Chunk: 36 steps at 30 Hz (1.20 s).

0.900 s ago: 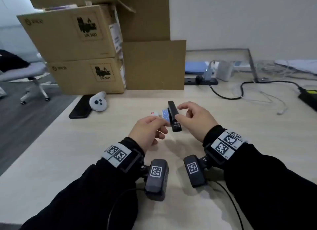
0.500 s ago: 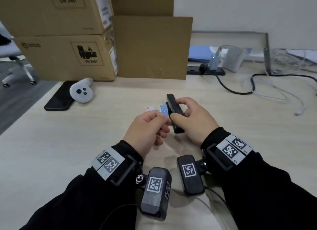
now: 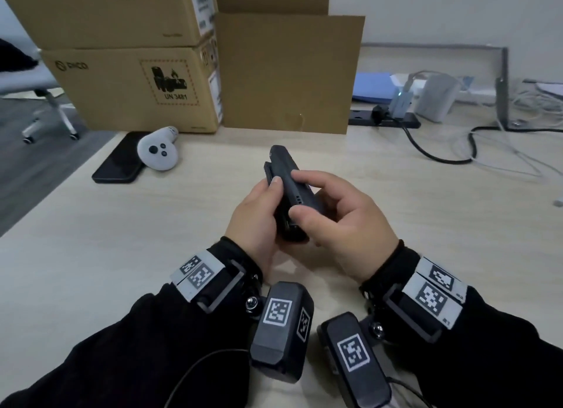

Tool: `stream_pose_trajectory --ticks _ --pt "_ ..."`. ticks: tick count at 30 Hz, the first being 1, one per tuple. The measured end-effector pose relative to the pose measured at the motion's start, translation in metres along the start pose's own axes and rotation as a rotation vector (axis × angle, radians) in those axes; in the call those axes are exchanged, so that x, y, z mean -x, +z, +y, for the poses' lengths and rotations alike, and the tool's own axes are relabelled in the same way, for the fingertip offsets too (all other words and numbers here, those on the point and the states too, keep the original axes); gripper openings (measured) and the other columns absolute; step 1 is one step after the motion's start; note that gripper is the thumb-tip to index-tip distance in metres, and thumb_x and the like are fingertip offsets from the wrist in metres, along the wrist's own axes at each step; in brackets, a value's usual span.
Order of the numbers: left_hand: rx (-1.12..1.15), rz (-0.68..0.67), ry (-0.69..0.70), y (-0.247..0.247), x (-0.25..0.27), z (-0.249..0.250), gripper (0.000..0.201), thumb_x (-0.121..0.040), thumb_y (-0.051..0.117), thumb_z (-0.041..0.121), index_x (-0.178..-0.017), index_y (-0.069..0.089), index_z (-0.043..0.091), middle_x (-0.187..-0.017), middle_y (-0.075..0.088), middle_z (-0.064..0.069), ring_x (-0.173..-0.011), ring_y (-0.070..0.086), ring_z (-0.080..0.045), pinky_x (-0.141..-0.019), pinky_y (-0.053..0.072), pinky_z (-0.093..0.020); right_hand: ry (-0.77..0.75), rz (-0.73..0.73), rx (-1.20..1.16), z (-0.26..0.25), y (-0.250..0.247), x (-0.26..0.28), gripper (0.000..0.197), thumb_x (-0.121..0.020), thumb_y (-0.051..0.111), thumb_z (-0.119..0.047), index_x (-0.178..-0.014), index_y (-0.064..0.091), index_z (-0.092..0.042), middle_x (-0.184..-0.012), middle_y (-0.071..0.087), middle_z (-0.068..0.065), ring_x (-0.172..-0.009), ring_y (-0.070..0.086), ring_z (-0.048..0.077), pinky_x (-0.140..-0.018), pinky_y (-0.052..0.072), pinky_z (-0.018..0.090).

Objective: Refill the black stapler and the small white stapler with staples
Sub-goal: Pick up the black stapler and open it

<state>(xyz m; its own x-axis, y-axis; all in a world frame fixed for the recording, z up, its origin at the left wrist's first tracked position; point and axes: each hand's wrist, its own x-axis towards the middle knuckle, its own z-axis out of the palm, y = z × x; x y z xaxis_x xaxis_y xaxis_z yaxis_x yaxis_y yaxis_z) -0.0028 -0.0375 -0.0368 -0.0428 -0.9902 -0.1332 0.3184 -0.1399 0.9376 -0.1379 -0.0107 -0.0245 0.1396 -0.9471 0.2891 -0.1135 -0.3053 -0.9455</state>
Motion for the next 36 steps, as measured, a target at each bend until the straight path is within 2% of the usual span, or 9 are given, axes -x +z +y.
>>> stream_pose_trajectory --ticks 2,7,10,12,18,21,26,32,36 --pt "-0.045 0.029 0.026 0.001 0.001 0.002 0.035 -0.101 0.044 0.035 -0.088 0.074 0.025 -0.079 0.073 -0.008 -0.078 0.069 -0.028 -0.072 0.054 -0.042 -0.018 -0.066 -0.025 0.001 0.001 0.0 0.051 -0.074 0.082 -0.022 -0.118 0.065 -0.041 -0.079 0.066 0.014 -0.071 0.063 0.021 -0.073 0.059 0.039" --pt "-0.027 -0.034 -0.005 0.006 0.008 0.007 0.04 -0.106 0.035 0.033 -0.089 0.069 0.018 -0.065 0.064 -0.002 -0.057 0.057 -0.018 -0.055 0.044 -0.03 -0.199 -0.039 0.309 0.003 -0.006 -0.003 0.052 -0.072 0.081 -0.033 -0.119 0.064 -0.045 -0.108 0.057 -0.01 -0.099 0.054 0.005 -0.085 0.04 0.016" --pt "-0.03 -0.104 -0.088 0.007 0.009 0.009 0.034 -0.104 0.039 0.037 -0.092 0.063 0.016 -0.069 0.055 -0.006 -0.052 0.046 -0.019 -0.044 0.038 -0.025 -0.279 0.028 0.481 -0.001 -0.012 -0.004 0.053 -0.065 0.08 -0.048 -0.115 0.07 -0.035 -0.145 0.046 -0.005 -0.139 0.04 0.017 -0.112 0.033 0.03" --pt "-0.029 -0.159 -0.174 0.012 0.013 0.01 0.026 -0.103 0.042 0.033 -0.093 0.057 0.015 -0.059 0.055 -0.003 -0.043 0.044 -0.017 -0.039 0.034 -0.021 -0.348 0.035 0.446 -0.003 -0.014 -0.004 0.049 -0.067 0.081 -0.045 -0.111 0.072 -0.024 -0.14 0.058 -0.002 -0.143 0.042 0.017 -0.115 0.034 0.035" --pt "-0.101 -0.275 -0.25 0.013 0.016 0.003 0.031 -0.103 0.042 0.043 -0.09 0.051 0.016 -0.058 0.055 -0.004 -0.041 0.043 -0.016 -0.04 0.033 -0.018 -0.36 0.264 0.053 -0.01 -0.02 -0.003 0.017 -0.085 0.066 -0.025 -0.098 0.069 -0.015 -0.099 0.075 0.014 -0.096 0.071 0.02 -0.086 0.053 0.033" --pt "-0.107 -0.314 -0.27 0.012 0.013 0.004 0.027 -0.104 0.04 0.04 -0.092 0.049 0.017 -0.061 0.053 -0.007 -0.04 0.042 -0.016 -0.04 0.031 -0.016 -0.322 0.391 -0.084 -0.009 -0.023 -0.008 0.029 -0.092 0.053 -0.029 -0.093 0.067 -0.004 -0.092 0.073 0.019 -0.084 0.068 0.023 -0.076 0.053 0.032" --pt "-0.193 -0.366 -0.25 0.013 0.014 0.002 0.025 -0.104 0.041 0.033 -0.091 0.051 0.014 -0.062 0.054 -0.009 -0.037 0.043 -0.015 -0.041 0.025 -0.015 -0.218 0.557 -0.221 -0.015 -0.029 -0.012 0.039 -0.092 0.044 -0.045 -0.075 0.066 -0.017 -0.078 0.072 0.021 -0.077 0.066 0.047 -0.067 0.051 0.042" --pt "-0.205 -0.456 -0.229 0.011 0.015 0.004 0.031 -0.103 0.044 0.03 -0.079 0.052 0.012 -0.061 0.052 -0.012 -0.036 0.042 -0.016 -0.037 0.024 -0.016 0.007 0.724 -0.429 -0.021 -0.042 -0.017 0.055 -0.098 0.036 -0.053 -0.068 0.062 -0.014 -0.061 0.069 0.008 -0.067 0.07 0.035 -0.067 0.055 0.044" --pt "-0.147 -0.568 -0.22 0.01 0.019 0.003 0.027 -0.092 0.053 0.03 -0.075 0.064 0.013 -0.059 0.053 -0.014 -0.037 0.043 -0.016 -0.036 0.033 -0.017 0.268 0.905 -0.586 -0.009 -0.062 -0.025 0.052 -0.097 0.048 -0.05 -0.06 0.059 -0.016 -0.052 0.064 0.001 -0.053 0.063 0.021 -0.055 0.051 0.03"
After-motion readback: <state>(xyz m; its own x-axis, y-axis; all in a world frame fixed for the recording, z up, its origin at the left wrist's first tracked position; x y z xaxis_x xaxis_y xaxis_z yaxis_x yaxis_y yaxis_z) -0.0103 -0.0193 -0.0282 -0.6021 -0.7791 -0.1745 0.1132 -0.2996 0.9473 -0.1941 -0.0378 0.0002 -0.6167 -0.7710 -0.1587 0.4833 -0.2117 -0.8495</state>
